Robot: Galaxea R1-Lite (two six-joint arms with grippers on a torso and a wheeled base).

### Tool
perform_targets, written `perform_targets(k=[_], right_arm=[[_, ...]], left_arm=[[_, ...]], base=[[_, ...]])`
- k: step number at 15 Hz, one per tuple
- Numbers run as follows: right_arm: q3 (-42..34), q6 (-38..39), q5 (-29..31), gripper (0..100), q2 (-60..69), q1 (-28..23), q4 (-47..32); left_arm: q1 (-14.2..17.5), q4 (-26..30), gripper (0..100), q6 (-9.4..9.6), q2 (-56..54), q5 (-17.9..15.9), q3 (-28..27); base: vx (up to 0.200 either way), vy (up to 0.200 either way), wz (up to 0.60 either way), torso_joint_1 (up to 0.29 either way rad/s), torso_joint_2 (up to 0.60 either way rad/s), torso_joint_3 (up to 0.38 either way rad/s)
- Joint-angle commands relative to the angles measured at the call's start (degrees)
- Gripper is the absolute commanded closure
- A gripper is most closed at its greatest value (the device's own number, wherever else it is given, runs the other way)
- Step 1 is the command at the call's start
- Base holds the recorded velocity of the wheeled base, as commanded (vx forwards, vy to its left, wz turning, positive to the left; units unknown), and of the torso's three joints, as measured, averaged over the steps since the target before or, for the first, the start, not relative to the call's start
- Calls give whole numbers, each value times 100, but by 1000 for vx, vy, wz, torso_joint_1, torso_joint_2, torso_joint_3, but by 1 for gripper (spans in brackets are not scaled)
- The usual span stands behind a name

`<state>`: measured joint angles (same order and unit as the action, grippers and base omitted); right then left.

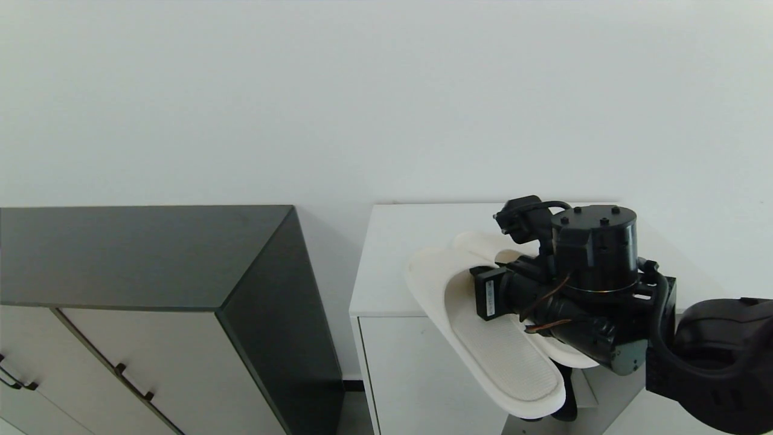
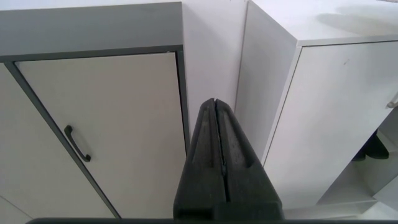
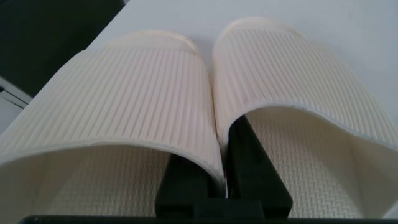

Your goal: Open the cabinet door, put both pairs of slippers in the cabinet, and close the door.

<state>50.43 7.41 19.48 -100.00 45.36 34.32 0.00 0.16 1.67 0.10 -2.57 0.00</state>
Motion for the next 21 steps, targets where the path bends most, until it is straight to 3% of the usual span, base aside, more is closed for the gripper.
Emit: perform_targets(k=[1, 14, 21], right_arm=[[2, 6, 3, 100, -37, -1, 5], [2, 15, 29, 100, -178, 8, 5], [-16, 15, 38, 100, -178, 8, 5]], left_arm=[[-9, 2, 100, 0, 8, 2, 0], [0, 2, 100, -62, 8, 2, 0], [0, -7, 100, -62, -1, 2, 0]], base=[[0, 0, 0, 0, 0, 0], [-200, 0, 0, 3, 2, 2], [0, 0, 0, 0, 0, 0]])
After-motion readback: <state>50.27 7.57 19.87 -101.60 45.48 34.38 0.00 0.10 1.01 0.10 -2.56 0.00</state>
